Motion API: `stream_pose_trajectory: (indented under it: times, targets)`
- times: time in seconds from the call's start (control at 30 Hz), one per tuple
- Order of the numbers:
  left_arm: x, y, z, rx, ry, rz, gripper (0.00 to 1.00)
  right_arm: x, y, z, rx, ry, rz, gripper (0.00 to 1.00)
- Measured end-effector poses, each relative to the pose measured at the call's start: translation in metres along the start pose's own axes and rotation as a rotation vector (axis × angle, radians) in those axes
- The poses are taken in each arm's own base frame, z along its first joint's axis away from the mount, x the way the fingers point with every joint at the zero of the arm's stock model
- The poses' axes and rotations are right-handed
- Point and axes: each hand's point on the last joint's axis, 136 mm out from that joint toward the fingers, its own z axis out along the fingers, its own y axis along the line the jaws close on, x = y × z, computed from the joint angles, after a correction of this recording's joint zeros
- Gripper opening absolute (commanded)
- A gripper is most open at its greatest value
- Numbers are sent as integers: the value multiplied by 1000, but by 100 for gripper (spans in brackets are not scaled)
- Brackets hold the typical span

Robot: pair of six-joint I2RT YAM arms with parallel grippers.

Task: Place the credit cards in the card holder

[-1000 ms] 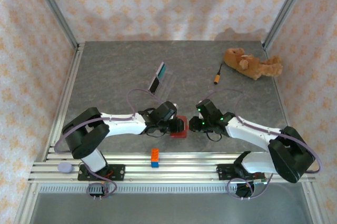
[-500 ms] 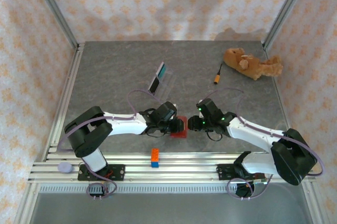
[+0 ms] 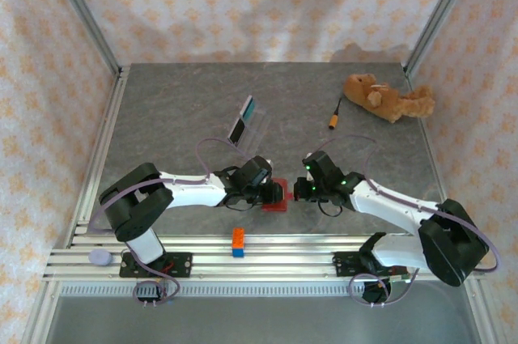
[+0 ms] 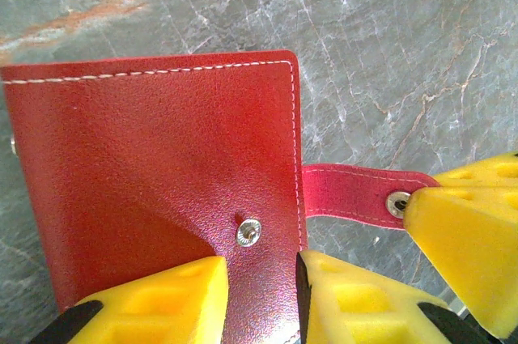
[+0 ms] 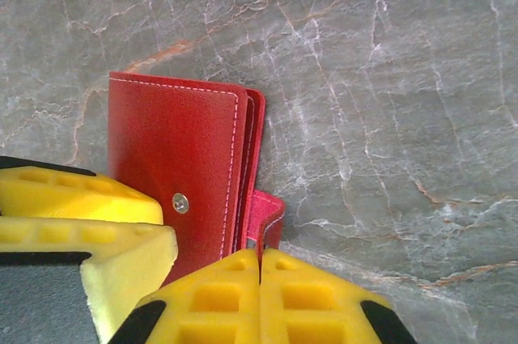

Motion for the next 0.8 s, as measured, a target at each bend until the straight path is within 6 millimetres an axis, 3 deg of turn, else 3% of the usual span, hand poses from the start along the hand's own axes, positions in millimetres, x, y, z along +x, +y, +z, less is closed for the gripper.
stream_pose_trajectory:
  times: [0.2, 0.33, 0.57, 0.63, 0.73, 0.8]
  targets:
    - [0, 1, -4, -9, -4, -2, 32, 1, 3, 0, -16, 5, -1, 1]
    - [-2, 3, -15, -28, -28, -9, 30, 0, 6, 0, -31, 10, -2, 19]
    - [-5, 11, -17, -53, -43, -32, 23, -5, 8, -1, -20, -4, -10, 22]
    - [-3, 15, -13, -65, -35, -35, 22, -7, 8, -2, -20, -8, -11, 19]
    - [-1, 18, -10, -74, -28, -37, 22, -6, 7, -2, -13, -5, -14, 1]
    - [-1, 18, -10, -74, -28, -36, 22, -5, 6, -2, -6, -4, -12, 0]
